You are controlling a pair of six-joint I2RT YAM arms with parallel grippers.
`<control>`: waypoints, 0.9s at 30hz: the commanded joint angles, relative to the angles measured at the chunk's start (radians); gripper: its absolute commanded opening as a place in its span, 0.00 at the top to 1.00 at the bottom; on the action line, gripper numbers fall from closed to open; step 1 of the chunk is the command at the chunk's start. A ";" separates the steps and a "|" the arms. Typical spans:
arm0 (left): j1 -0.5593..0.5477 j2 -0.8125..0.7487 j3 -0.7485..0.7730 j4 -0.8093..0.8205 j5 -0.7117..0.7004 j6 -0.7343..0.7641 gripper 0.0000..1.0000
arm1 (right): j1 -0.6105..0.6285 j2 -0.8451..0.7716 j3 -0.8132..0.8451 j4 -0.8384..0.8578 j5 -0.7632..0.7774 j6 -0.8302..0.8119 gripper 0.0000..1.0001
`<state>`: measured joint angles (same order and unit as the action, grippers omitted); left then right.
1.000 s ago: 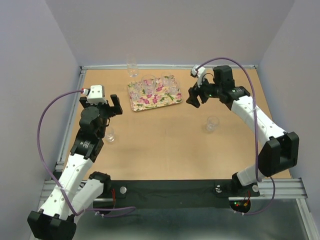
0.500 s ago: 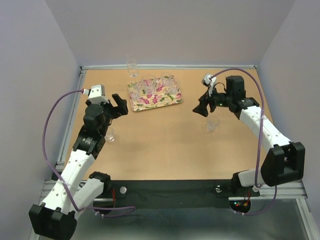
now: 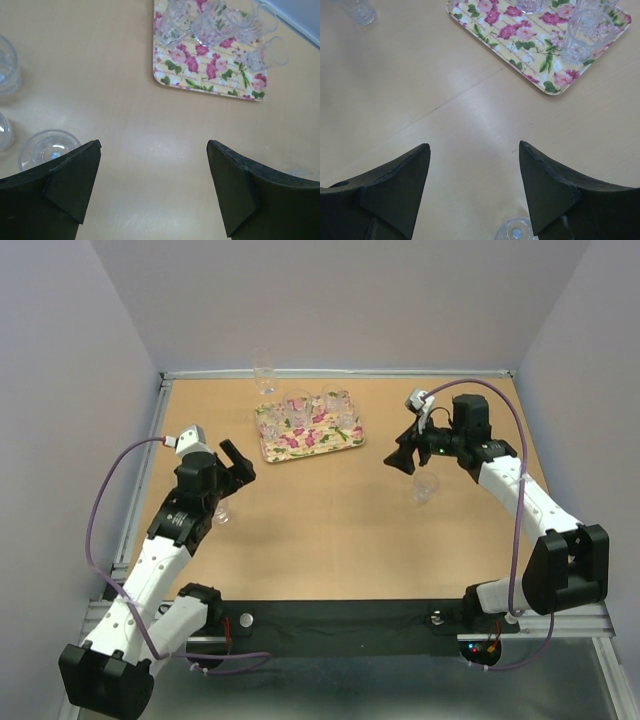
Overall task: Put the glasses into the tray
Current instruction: Grab a glass with a robot arm
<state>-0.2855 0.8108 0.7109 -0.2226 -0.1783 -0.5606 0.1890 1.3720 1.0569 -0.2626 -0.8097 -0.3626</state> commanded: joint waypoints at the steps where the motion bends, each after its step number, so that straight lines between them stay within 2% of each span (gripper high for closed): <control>1: 0.006 0.014 0.039 -0.095 -0.059 -0.081 0.02 | -0.008 -0.034 -0.008 0.071 -0.016 0.013 0.23; 10: 0.006 0.086 0.051 -0.182 -0.056 -0.108 0.03 | -0.010 -0.027 -0.014 0.074 -0.013 0.014 0.22; 16: 0.006 0.149 0.079 -0.271 -0.110 -0.127 0.05 | -0.010 -0.019 -0.015 0.076 -0.016 0.014 0.22; 21: 0.006 0.224 0.084 -0.256 -0.144 -0.125 0.07 | -0.010 -0.021 -0.017 0.077 -0.014 0.013 0.22; 23: 0.006 0.248 0.093 -0.239 -0.144 -0.119 0.14 | -0.010 -0.024 -0.018 0.079 -0.008 0.011 0.22; 27: 0.008 0.310 0.113 -0.238 -0.196 -0.121 0.18 | -0.011 -0.028 -0.023 0.077 -0.002 0.005 0.21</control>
<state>-0.2840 1.0954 0.7685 -0.4652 -0.3038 -0.6746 0.1841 1.3701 1.0492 -0.2298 -0.8085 -0.3588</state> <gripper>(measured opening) 0.826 0.784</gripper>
